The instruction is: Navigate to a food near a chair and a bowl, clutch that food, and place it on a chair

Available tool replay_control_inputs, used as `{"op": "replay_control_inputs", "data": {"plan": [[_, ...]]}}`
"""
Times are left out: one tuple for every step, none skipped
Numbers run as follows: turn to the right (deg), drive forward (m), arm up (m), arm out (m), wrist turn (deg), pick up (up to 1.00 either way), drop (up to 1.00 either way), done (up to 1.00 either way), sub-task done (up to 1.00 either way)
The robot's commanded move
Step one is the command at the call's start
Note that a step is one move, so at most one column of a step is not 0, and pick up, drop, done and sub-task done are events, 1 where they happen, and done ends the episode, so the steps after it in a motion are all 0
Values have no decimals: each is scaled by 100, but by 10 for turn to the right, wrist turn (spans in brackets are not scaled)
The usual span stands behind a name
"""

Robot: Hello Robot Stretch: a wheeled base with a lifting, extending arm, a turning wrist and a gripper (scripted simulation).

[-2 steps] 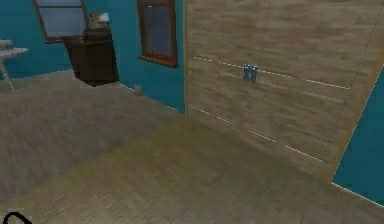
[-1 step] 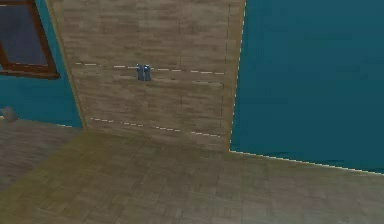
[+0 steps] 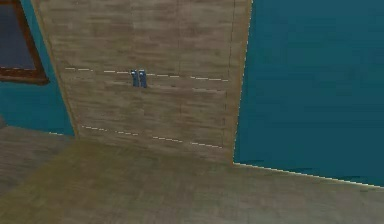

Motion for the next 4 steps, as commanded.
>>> {"op": "replay_control_inputs", "data": {"plan": [[450,0,0,0,0,0,0,0,0],[120,0,0,0,0,0,0,0,0],[0,20,0,0,0,0,0,0,0],[-450,0,0,0,0,0,0,0,0]]}}
